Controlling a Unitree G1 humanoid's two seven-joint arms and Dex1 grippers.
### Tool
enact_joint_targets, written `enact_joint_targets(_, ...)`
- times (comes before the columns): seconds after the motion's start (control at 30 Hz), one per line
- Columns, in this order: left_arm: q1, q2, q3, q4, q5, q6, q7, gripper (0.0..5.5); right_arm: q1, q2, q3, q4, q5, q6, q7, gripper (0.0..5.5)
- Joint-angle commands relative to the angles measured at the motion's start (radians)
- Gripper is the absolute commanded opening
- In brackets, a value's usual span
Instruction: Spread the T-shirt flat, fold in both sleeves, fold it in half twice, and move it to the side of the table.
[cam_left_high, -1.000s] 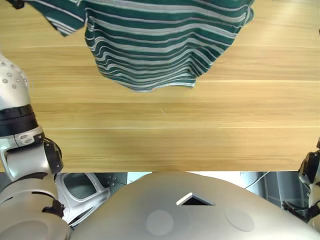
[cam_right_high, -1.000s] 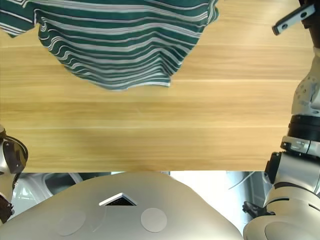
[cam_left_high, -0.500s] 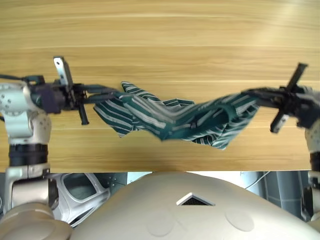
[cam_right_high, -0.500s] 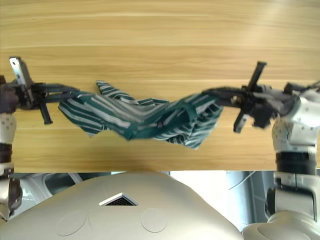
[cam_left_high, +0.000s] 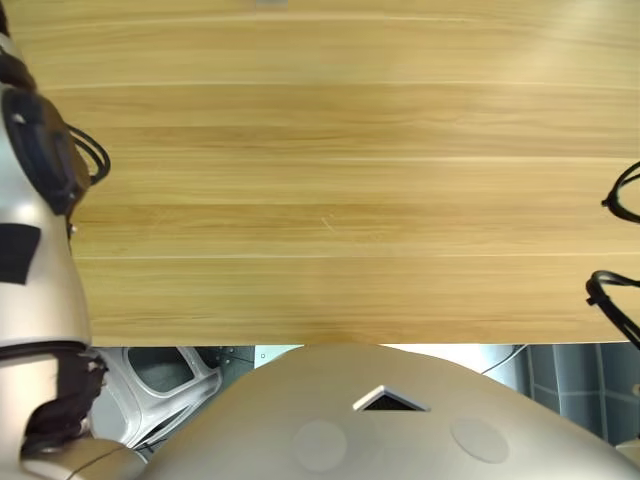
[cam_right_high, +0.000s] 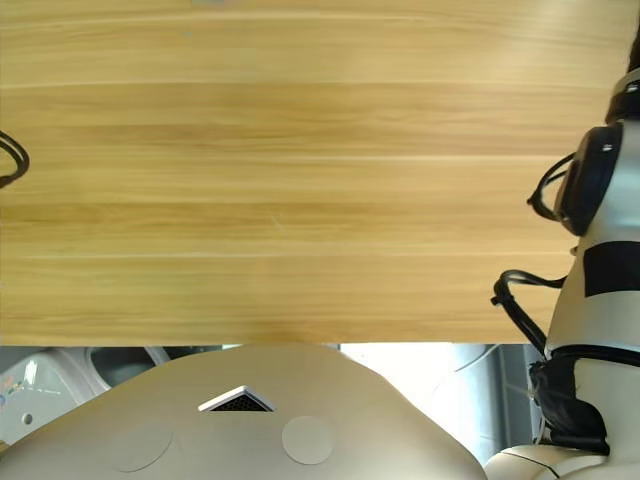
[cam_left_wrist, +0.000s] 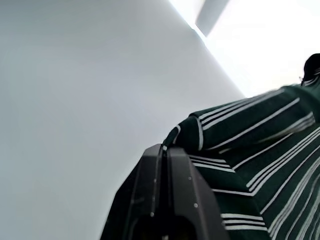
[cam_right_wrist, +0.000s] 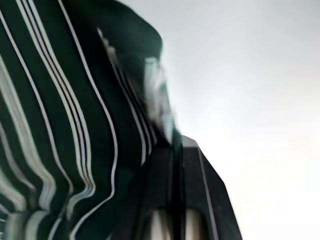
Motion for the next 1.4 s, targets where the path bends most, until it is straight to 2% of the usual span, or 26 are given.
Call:
enact_joint_targets(0.03, 0.358, -0.027, -0.022, 0.161, 0.14, -0.203, 0.132, 0.02, 0.269, 0.015, 0.029, 0.089, -0.122, -0.098, -0.22, 0.0)
enact_joint_targets(0.17, 0.618, -0.13, -0.05, 0.269, 0.201, -0.209, 0.135, 0.02, 0.412, 0.122, 0.145, 0.161, -0.228, -0.113, -0.201, 0.0)
enact_joint_targets(0.23, 0.735, -0.183, -0.098, 0.269, 0.235, -0.229, 0.007, 0.02, 0.5, 0.171, 0.195, 0.161, -0.252, -0.159, -0.132, 0.0)
enact_joint_targets(0.3, 0.84, -0.219, -0.127, 0.237, 0.209, -0.262, -0.209, 0.02, 0.588, 0.191, 0.243, 0.122, -0.253, -0.237, -0.02, 0.0)
enact_joint_targets(0.4, 1.008, -0.192, -0.187, 0.125, 0.156, -0.32, -0.485, 0.02, 0.833, 0.111, 0.368, -0.09, -0.15, -0.405, 0.3, 0.0)
enact_joint_targets(0.53, 1.065, -0.128, -0.143, 0.016, 0.054, -0.308, -0.602, 0.02, 1.01, 0.002, 0.399, -0.357, 0.022, -0.419, 0.523, 0.0)
enact_joint_targets(0.8, 1.155, 0.009, -0.108, -0.124, 0.041, -0.292, -0.599, 0.02, 1.154, -0.083, 0.365, -0.469, 0.039, -0.291, 0.647, 0.0)
enact_joint_targets(0.87, 1.219, 0.034, -0.091, -0.227, -0.047, -0.266, -0.655, 0.02, 1.184, -0.101, 0.35, -0.497, 0.082, -0.3, 0.667, 0.0)
enact_joint_targets(0.97, 1.374, 0.069, -0.048, -0.62, -0.416, -0.111, -0.829, 0.02, 1.253, -0.176, 0.303, -0.637, 0.37, -0.402, 0.764, 0.0)
enact_joint_targets(1.0, 1.433, 0.086, -0.027, -0.772, -0.536, -0.06, -0.877, 0.02, 1.291, -0.226, 0.289, -0.729, 0.53, -0.45, 0.82, 0.0)
enact_joint_targets(1.07, 1.548, 0.113, 0.04, -1.068, -0.77, 0.047, -0.96, 0.02, 1.396, -0.326, 0.219, -0.957, 0.921, -0.51, 1.004, 0.0)
enact_joint_targets(1.13, 1.622, 0.136, 0.083, -1.237, -0.897, 0.108, -1.014, 0.02, 1.429, -0.356, 0.164, -1.049, 1.086, -0.487, 1.126, 0.0)
enact_joint_targets(1.2, 1.594, 0.137, 0.07, -1.2, -0.795, 0.105, -1.008, 0.02, 1.359, -0.327, 0.185, -0.977, 0.985, -0.413, 1.135, 0.0)
enact_joint_targets(1.23, 1.511, 0.128, 0.04, -1.087, -0.663, 0.096, -0.977, 0.02, 1.287, -0.287, 0.21, -0.893, 0.866, -0.36, 1.12, 0.0)
enact_joint_targets(1.3, 1.306, 0.11, -0.024, -0.846, -0.447, 0.106, -0.94, 0.02, 1.114, -0.186, 0.249, -0.718, 0.66, -0.264, 1.105, 0.0)
enact_joint_targets(1.4, 0.938, 0.131, -0.146, -0.511, -0.199, 0.159, -0.994, 0.02, 0.798, -0.094, 0.313, -0.504, 0.522, -0.133, 1.243, 0.0)
